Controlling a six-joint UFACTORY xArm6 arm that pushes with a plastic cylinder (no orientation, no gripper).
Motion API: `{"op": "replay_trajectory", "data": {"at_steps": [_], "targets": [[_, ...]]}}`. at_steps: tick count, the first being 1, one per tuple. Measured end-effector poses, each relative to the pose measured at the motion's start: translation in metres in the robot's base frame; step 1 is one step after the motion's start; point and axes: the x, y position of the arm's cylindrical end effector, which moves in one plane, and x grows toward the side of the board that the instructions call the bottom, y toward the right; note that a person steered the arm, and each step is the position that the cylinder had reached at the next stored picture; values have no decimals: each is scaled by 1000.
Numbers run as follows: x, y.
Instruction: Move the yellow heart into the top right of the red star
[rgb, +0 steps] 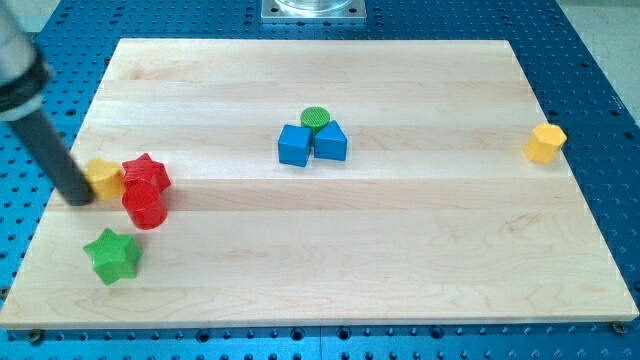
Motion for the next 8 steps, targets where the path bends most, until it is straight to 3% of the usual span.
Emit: {"op": "replay_trajectory", "data": {"at_steps": [1, 2, 3, 4, 5, 6, 7, 8], "targets": [[-43, 27], [-46, 54], [-52, 140], [-53, 116], [-82, 109], [-113, 135], [-83, 197], [-31, 221]]}}
